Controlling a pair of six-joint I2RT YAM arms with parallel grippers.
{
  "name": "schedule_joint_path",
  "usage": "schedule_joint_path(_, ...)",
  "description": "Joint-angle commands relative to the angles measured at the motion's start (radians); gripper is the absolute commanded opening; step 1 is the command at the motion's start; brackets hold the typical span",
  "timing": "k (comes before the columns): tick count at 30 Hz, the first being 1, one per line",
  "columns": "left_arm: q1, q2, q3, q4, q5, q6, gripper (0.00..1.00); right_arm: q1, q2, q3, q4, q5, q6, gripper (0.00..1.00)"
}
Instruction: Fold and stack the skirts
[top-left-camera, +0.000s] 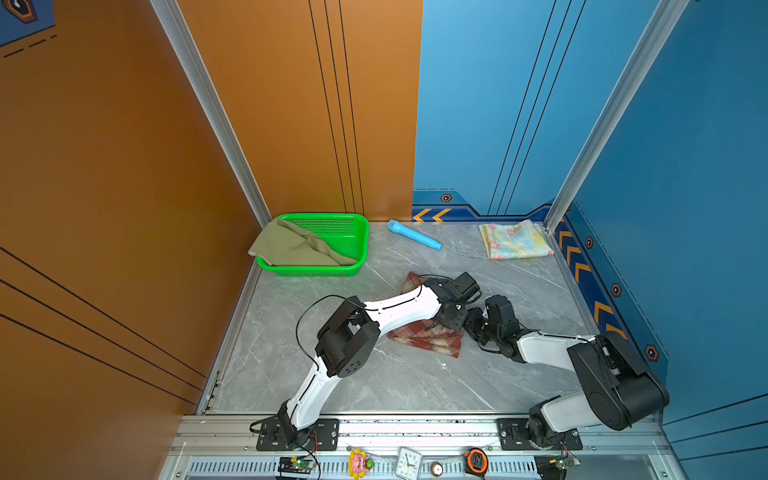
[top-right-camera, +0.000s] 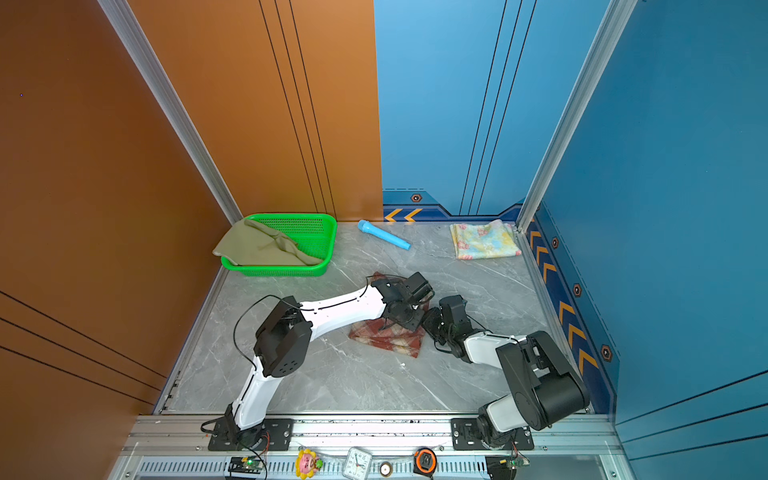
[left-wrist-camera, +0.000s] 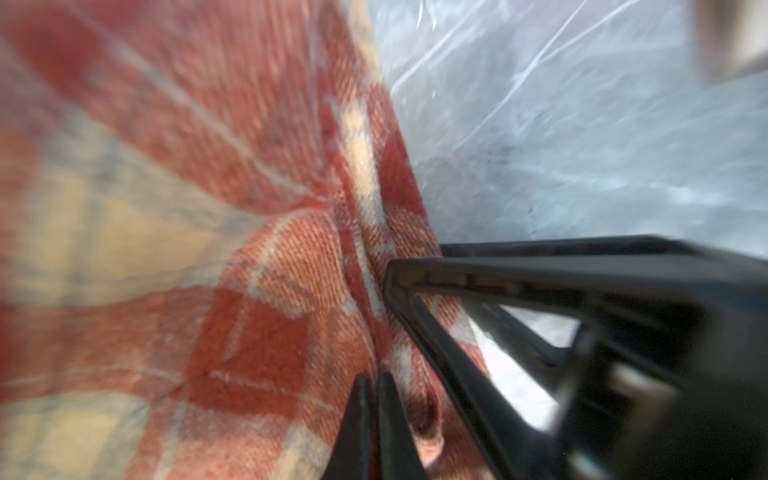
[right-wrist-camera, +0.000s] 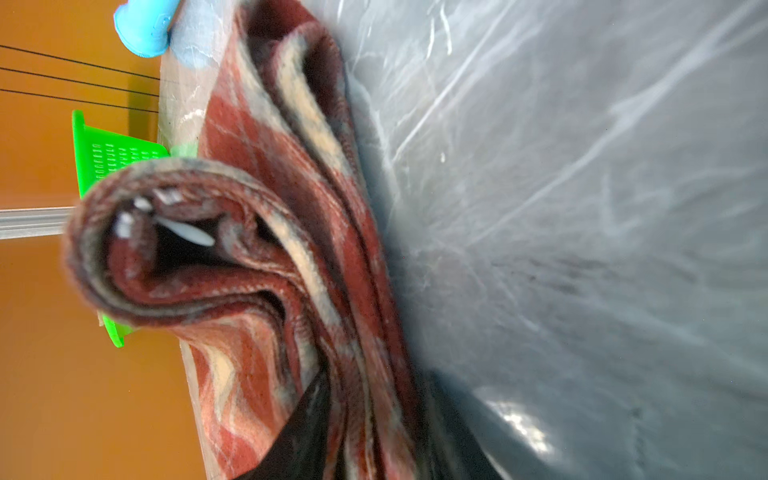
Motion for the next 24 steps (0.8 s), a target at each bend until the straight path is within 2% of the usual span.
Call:
schedule_joint_path(1,0.001,-0.062,0.055,-0.005,0.02,-0.014,0.0,0.007,0.034,-0.031,0.038,0.031,0.05,0.4)
schedule_joint_path(9,-0.015,-0.042,0.048,-0.003,0.037,-0.047,0.0,0.003,0.056,-0.064,0.124,0.016,0.113,0.48)
schedule_joint_path(16,-0.028,-0.015,0.017,0.048,0.107,-0.093,0.0,-0.035,0.068,-0.104,0.178,-0.009,0.147,0.54)
schedule_joint_path(24,-0.007,-0.071,-0.003,0.116,0.18,-0.109,0.56,-0.099,-0.014,-0.126,0.077,-0.046,0.078,0.6)
